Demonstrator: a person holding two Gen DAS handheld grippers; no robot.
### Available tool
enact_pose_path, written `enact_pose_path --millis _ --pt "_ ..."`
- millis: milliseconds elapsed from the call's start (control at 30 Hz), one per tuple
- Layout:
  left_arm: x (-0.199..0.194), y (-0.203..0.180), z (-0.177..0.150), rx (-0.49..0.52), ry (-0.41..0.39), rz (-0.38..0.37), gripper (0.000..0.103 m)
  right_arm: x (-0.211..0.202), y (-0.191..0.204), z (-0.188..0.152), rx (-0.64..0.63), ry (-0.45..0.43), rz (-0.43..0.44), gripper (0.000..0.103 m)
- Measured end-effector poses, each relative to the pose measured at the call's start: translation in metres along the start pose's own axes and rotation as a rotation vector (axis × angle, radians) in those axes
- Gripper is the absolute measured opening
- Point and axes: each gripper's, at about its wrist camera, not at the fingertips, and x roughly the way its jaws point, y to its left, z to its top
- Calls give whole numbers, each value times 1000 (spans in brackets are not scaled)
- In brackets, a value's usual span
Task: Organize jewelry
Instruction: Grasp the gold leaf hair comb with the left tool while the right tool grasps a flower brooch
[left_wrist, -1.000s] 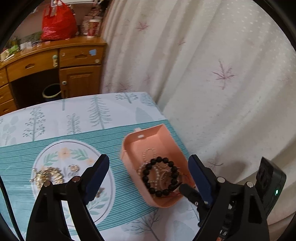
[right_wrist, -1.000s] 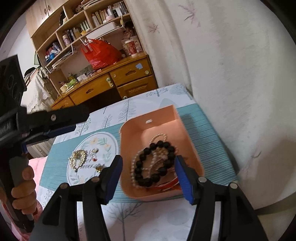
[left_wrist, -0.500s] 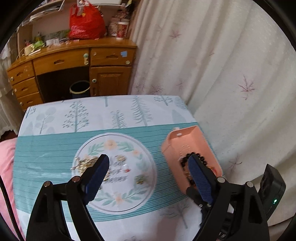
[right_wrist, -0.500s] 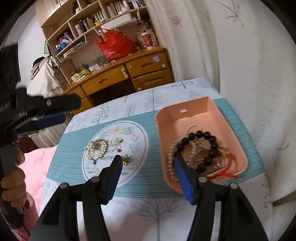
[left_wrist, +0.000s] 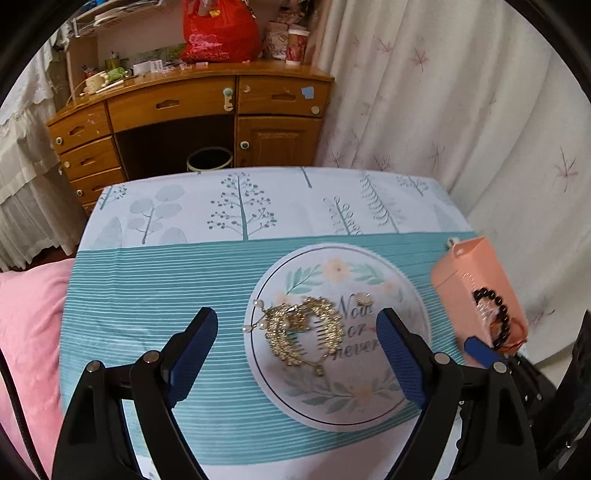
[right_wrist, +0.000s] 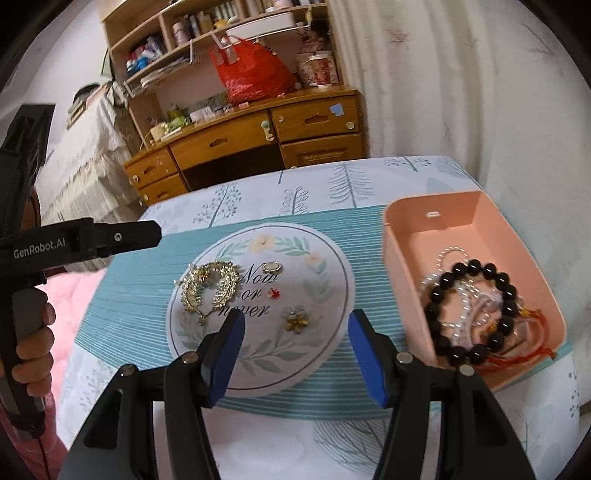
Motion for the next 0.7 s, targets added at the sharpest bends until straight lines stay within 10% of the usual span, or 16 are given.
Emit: enact_pose_path --millis 300,700 --pt "42 -12 -14 134 69 -10 95 35 16 -9 -116 38 -73 59" --pt "78 -5 -20 56 162 30 95 49 14 -14 -128 73 -57 59"
